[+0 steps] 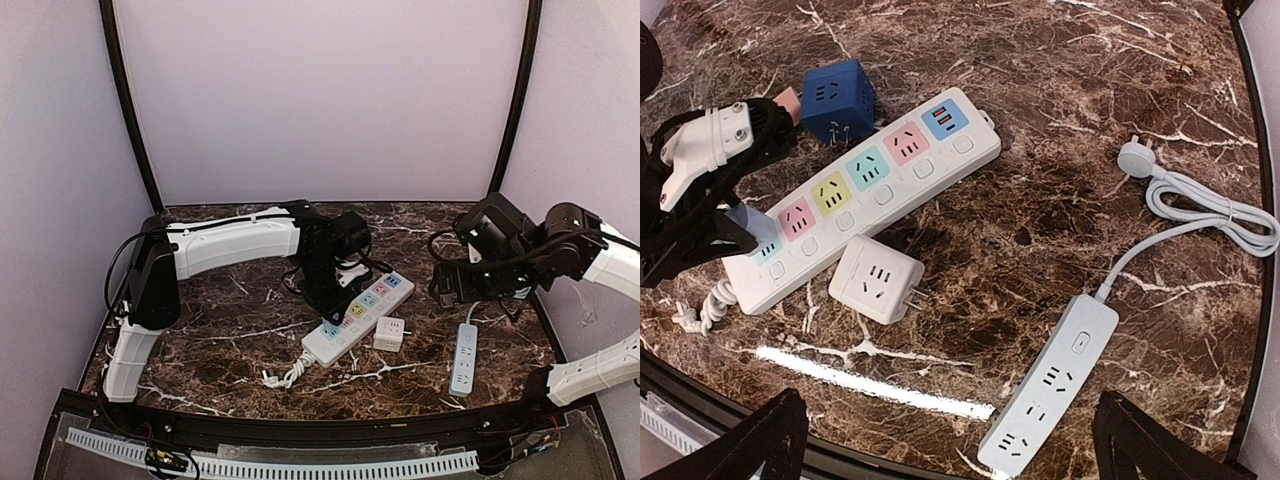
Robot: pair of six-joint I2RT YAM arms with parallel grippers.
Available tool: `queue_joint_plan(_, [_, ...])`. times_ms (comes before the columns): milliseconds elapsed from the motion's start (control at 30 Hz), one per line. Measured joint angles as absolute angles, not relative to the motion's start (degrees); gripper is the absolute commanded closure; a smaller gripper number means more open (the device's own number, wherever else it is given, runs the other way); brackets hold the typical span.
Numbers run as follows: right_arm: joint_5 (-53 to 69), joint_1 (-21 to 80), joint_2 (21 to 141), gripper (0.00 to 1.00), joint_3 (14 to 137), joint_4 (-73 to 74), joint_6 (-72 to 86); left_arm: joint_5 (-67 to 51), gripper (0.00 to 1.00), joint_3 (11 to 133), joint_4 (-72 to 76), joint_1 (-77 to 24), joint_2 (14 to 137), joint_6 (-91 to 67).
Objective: Insert the plug
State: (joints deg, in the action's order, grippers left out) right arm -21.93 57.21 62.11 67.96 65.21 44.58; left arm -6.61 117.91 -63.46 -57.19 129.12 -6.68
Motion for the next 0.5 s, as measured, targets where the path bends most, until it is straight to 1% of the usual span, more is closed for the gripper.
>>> queue_joint_plan(500, [-22.33,56.88,64.14,0.01,67.96,64.95,42.41,-6.57,0.99,118.15,-65.21,-57.23,129.12,-6.66])
